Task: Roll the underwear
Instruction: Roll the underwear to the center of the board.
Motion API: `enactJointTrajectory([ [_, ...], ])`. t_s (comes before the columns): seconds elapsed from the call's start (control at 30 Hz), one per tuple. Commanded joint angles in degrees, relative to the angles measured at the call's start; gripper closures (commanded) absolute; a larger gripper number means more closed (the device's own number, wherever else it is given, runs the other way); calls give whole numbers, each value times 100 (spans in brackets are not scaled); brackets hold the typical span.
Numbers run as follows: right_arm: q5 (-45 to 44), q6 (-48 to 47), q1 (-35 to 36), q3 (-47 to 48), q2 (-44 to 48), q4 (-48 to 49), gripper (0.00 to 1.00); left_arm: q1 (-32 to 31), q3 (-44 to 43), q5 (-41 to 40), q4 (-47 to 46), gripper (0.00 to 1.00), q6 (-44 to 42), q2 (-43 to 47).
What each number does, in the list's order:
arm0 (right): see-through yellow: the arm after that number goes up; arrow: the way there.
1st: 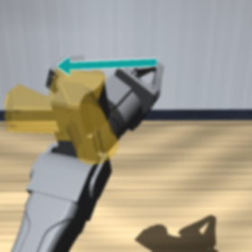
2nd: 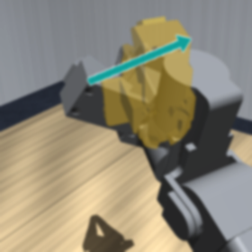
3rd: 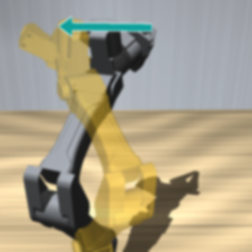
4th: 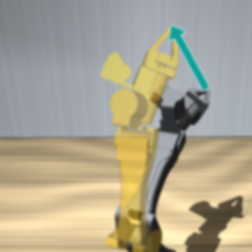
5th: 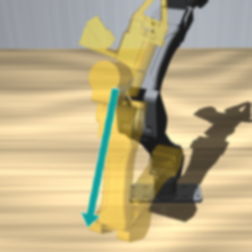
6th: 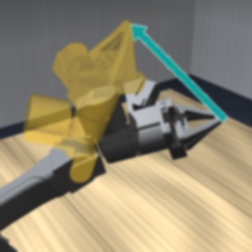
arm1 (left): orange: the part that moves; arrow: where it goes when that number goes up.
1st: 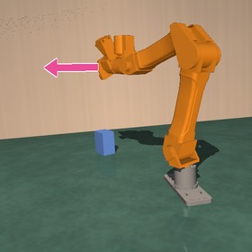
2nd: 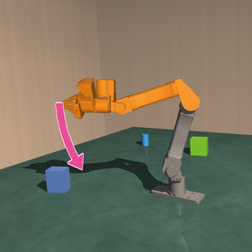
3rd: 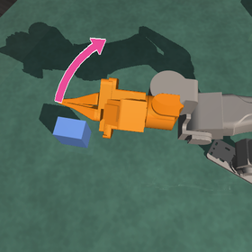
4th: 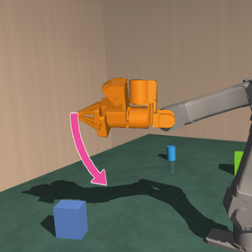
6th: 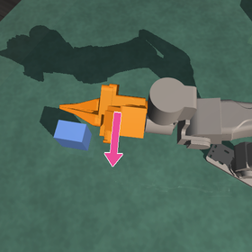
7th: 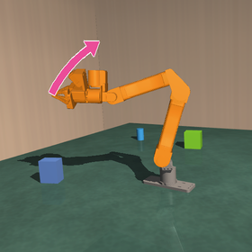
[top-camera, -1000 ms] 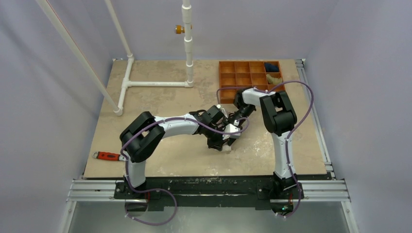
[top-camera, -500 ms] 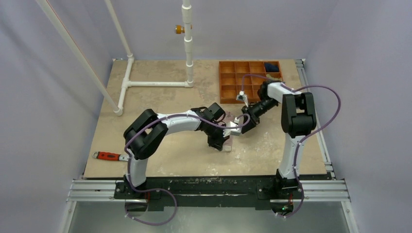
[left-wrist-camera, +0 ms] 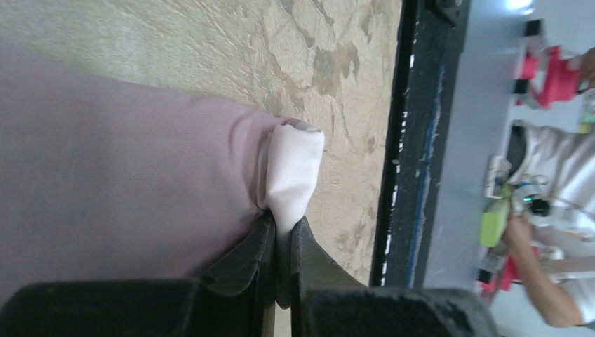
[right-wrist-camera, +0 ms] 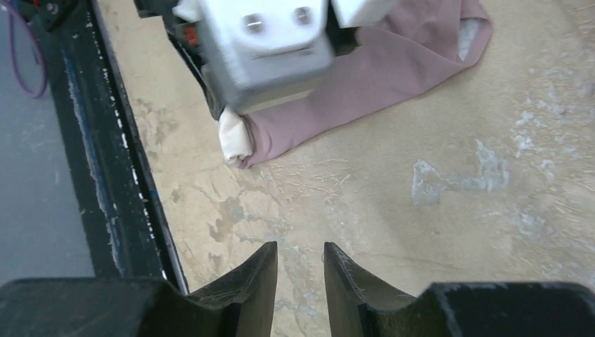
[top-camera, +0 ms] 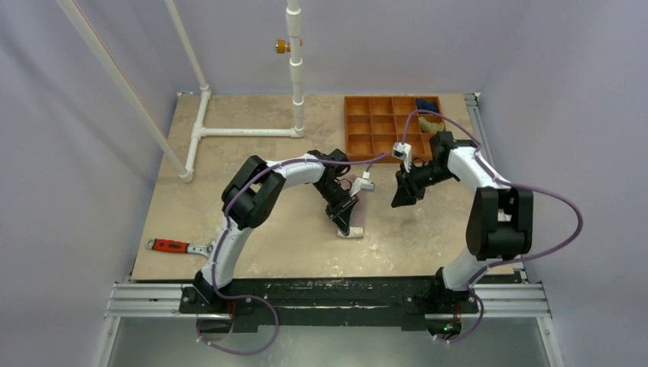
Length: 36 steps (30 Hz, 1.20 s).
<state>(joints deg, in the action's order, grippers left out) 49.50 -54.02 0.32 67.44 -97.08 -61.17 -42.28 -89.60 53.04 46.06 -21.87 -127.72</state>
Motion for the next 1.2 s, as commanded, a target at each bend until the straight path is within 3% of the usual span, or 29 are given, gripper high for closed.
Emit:
enactJointTrajectory([
  [0.0, -439, 608, 187, -512, 931, 1182, 69, 241, -565, 554, 1112, 100, 108, -738],
  [0.27, -1975, 1532, 1645, -1374, 2184, 2634, 69, 372, -1331, 1144, 1808, 100, 280, -1511],
  [0.43, -2968, 1622, 2689, -1630, 2144, 3056, 68, 481, -1582, 1359, 2072, 100, 377, -1764],
  [0.7, -3771, 1643, 4018, -1881, 1701, 3411, 66, 527, -1466, 1398, 1979, 100, 453, -1802],
  [1.17, -4074, 1623, 4690, -1885, 1042, 3533, 68, 537, -1415, 1429, 1965, 100, 437, -1825],
])
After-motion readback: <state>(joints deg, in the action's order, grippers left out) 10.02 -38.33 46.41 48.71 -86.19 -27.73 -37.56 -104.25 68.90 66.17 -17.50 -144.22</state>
